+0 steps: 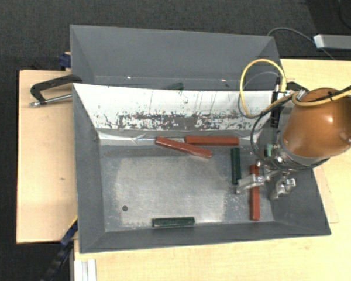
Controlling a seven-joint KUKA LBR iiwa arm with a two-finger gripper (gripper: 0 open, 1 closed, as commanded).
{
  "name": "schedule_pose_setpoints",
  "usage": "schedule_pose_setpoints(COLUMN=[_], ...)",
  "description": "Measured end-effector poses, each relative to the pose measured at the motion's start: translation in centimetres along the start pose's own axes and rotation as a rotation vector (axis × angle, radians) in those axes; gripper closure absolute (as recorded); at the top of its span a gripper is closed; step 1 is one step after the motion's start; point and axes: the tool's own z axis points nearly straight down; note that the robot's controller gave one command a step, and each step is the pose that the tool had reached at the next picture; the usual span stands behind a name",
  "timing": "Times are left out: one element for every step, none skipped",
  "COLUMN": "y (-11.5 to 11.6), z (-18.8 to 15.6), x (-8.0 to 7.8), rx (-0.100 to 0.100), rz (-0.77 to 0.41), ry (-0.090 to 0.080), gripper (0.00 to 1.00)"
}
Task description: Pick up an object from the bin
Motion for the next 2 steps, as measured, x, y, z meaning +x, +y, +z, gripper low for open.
schedule_pose_setpoints(y=[0.02, 0.03], z=[0.02, 0.03], x=[0.22, 0.23], rx=[-0.001, -0.001], rz=[0.001, 0.0], ry=[0.003, 0.003], gripper=[1.0, 1.0])
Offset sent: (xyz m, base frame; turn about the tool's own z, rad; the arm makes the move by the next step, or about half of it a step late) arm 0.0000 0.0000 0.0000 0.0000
